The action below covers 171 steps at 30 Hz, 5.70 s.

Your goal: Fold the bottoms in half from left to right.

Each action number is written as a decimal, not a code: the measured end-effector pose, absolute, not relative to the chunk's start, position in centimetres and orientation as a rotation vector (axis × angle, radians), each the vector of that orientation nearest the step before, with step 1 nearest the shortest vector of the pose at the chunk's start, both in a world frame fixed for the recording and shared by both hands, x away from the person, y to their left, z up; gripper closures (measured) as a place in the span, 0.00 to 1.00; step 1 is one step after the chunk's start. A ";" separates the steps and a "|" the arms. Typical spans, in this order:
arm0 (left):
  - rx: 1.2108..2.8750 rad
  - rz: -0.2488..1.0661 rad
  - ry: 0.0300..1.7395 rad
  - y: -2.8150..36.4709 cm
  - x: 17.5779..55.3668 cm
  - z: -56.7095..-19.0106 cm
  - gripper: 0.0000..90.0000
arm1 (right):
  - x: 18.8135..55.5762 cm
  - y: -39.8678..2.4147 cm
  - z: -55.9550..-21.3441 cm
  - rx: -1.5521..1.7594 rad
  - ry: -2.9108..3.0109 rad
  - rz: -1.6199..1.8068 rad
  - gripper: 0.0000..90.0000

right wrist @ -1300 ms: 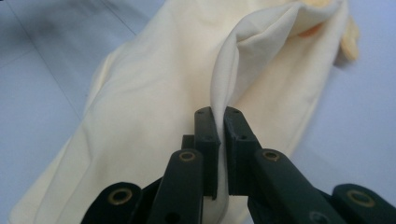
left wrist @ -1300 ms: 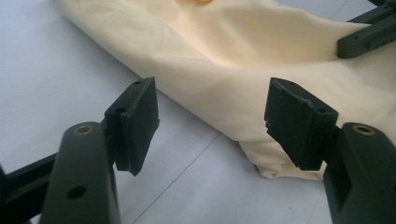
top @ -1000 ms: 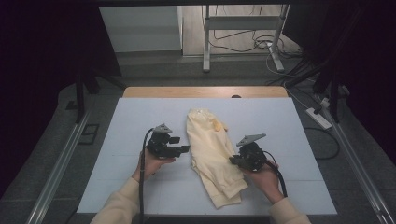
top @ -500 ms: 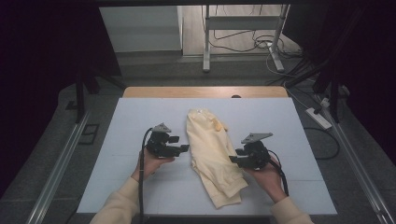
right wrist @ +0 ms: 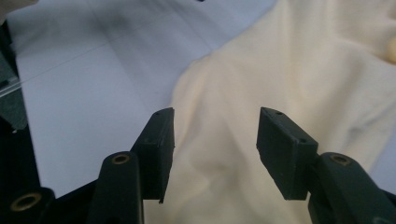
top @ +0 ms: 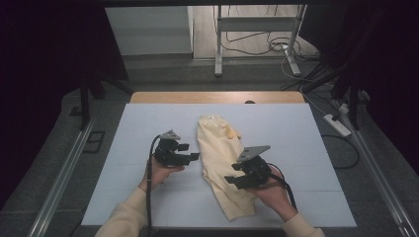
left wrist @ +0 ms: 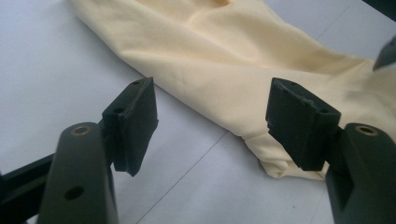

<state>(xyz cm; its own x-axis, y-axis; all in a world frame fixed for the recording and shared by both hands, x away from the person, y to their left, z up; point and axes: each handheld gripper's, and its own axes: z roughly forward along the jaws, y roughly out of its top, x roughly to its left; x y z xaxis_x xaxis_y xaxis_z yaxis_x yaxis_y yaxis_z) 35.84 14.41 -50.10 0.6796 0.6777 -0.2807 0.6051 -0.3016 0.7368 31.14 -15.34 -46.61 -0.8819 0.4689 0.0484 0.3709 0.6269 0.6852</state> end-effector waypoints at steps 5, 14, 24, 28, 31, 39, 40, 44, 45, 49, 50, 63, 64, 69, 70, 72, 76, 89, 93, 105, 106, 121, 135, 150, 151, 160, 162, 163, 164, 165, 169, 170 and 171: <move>1.998 0.106 0.993 14.5 35.8 -50.1 0.37 | 30.2 -14.3 -47.2 0.665 2.766 1.057 0.52; 2.000 0.103 0.996 14.4 35.8 -50.1 0.36 | 29.5 -13.9 -48.5 0.646 2.812 0.966 0.52; 2.002 0.105 0.996 14.5 35.9 -50.2 0.36 | 30.1 -13.9 -50.2 0.679 2.814 0.827 0.60; 2.003 0.106 0.997 14.5 35.9 -50.2 0.36 | 30.3 -14.2 -50.3 0.692 2.828 0.820 0.77; 2.003 0.106 0.997 14.5 35.9 -50.2 0.36 | 30.3 -14.3 -50.1 0.688 2.811 0.846 0.90; 1.996 0.109 1.001 14.6 35.9 -50.2 0.36 | 30.1 -14.8 -48.8 0.716 2.819 0.965 0.93; 1.995 0.109 1.001 14.6 35.9 -50.2 0.36 | 30.0 -14.7 -48.6 0.710 2.819 0.992 0.93; 1.995 0.113 1.000 14.6 35.9 -50.1 0.36 | 29.3 -14.1 -47.8 0.678 2.812 1.035 0.92; 1.995 0.112 1.000 14.6 35.9 -50.1 0.36 | 29.1 -13.9 -47.8 0.670 2.815 1.035 0.92; 1.998 0.113 0.997 14.6 35.9 -50.0 0.36 | 29.1 -13.4 -48.9 0.658 2.845 0.998 0.89; 1.998 0.114 0.996 14.6 35.8 -50.0 0.36 | 29.2 -13.4 -49.2 0.667 2.853 0.994 0.86; 2.004 0.116 0.989 14.5 35.8 -50.0 0.35 | 31.3 -16.5 -48.2 0.810 2.689 1.104 0.47; 2.004 0.115 0.989 14.5 35.8 -50.0 0.35 | 31.5 -16.8 -48.2 0.822 2.676 1.101 0.46; 2.002 0.114 0.989 14.5 35.8 -50.0 0.35 | 32.4 -18.1 -48.3 0.897 2.622 1.093 0.44; 2.002 0.115 0.989 14.5 35.8 -50.0 0.35 | 32.5 -18.3 -48.4 0.907 2.614 1.078 0.43; 2.004 0.113 0.989 14.5 35.8 -50.0 0.35 | 32.8 -18.6 -48.5 0.926 2.613 1.061 0.43; 2.005 0.113 0.989 14.5 35.8 -50.0 0.35 | 33.1 -19.1 -48.8 0.964 2.609 1.051 0.42; 2.004 0.114 0.987 14.6 35.8 -49.9 0.35 | 33.2 -19.4 -49.4 0.992 2.616 0.969 0.39; 2.007 0.113 0.986 14.5 35.8 -49.9 0.35 | 33.3 -19.3 -49.9 1.001 2.634 0.910 0.37; 2.007 0.115 0.987 14.6 35.7 -49.9 0.34 | 33.3 -19.1 -51.1 1.063 2.680 0.837 0.35; 2.007 0.115 0.987 14.6 35.7 -49.9 0.34 | 33.3 -19.1 -51.1 1.061 2.684 0.832 0.35; 2.011 0.120 0.985 14.6 35.7 -49.8 0.34 | 31.6 -18.7 -50.9 1.040 2.780 0.918 0.83; 2.005 0.124 0.988 14.7 35.8 -49.8 0.34 | 30.0 -16.0 -51.0 0.908 2.840 0.993 0.86; 2.001 0.120 0.988 14.8 35.8 -49.8 0.34 | 30.0 -15.8 -50.8 0.858 2.875 1.037 0.79; 2.001 0.122 0.987 14.8 35.7 -49.8 0.34 | 30.1 -16.0 -50.7 0.862 2.864 1.037 0.74; 2.001 0.119 0.987 14.8 35.8 -49.8 0.34 | 31.4 -17.6 -49.8 0.897 2.706 1.106 0.44; 2.003 0.117 0.985 14.8 35.8 -49.9 0.34 | 31.6 -17.8 -49.7 0.890 2.671 1.113 0.41; 2.004 0.117 0.984 14.8 35.8 -49.9 0.34 | 31.7 -18.0 -49.6 0.889 2.660 1.125 0.41; 2.004 0.117 0.983 14.8 35.8 -49.9 0.34 | 31.9 -18.1 -49.6 0.887 2.652 1.136 0.41; 2.004 0.117 0.982 14.8 35.8 -49.9 0.34 | 32.0 -18.2 -49.5 0.895 2.638 1.141 0.40; 2.006 0.121 0.977 14.8 35.7 -49.8 0.34 | 32.8 -18.9 -49.3 0.921 2.597 1.153 0.40; 2.005 0.121 0.976 14.8 35.7 -49.7 0.34 | 33.0 -19.0 -49.2 0.932 2.591 1.153 0.40; 2.006 0.121 0.974 14.8 35.7 -49.7 0.34 | 33.2 -19.2 -49.2 0.936 2.584 1.156 0.40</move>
<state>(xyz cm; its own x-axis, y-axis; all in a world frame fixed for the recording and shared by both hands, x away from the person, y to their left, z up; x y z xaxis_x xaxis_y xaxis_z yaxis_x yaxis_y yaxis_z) 35.68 14.82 -49.70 0.6882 0.6754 -0.2651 0.5898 -0.3080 0.7465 33.16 -19.20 -49.18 -0.7916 0.6022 0.1037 0.4788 0.5058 0.7176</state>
